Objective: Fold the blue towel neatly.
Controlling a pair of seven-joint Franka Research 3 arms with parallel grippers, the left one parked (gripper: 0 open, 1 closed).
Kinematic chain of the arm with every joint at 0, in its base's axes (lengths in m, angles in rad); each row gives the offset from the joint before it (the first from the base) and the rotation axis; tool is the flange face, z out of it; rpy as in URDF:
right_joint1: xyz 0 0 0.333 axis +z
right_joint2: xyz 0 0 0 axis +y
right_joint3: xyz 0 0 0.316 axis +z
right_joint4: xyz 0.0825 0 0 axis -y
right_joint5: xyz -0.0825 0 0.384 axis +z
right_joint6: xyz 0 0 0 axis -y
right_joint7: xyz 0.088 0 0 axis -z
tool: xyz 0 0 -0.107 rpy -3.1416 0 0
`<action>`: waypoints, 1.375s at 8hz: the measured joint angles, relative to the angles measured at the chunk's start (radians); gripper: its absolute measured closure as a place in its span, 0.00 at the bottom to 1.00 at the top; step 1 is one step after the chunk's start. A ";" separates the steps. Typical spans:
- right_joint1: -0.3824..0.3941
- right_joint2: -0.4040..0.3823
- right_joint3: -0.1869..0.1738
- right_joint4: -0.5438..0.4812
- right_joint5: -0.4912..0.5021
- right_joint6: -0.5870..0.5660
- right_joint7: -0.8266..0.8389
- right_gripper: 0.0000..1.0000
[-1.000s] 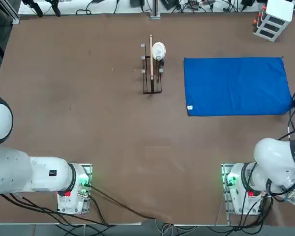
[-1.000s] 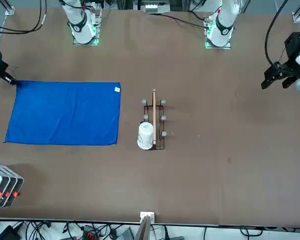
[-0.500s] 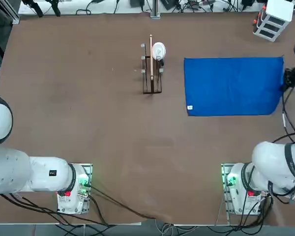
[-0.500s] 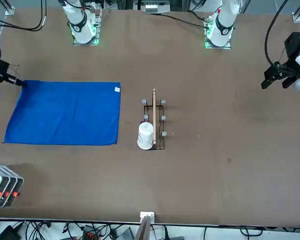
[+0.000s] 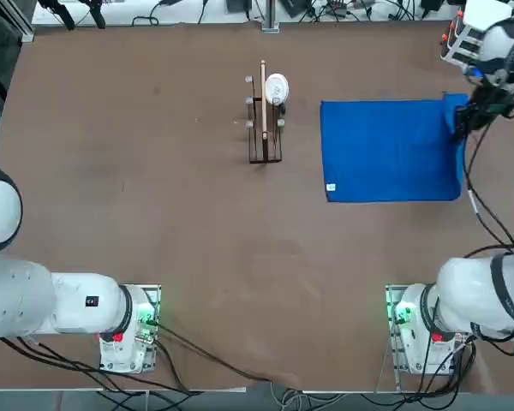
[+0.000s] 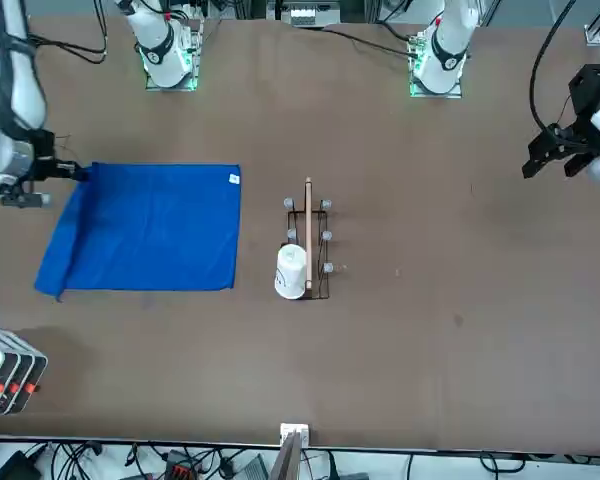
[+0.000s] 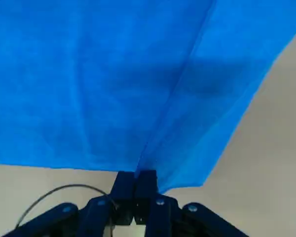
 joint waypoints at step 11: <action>0.762 0.050 0.000 -0.051 0.033 0.182 0.512 0.97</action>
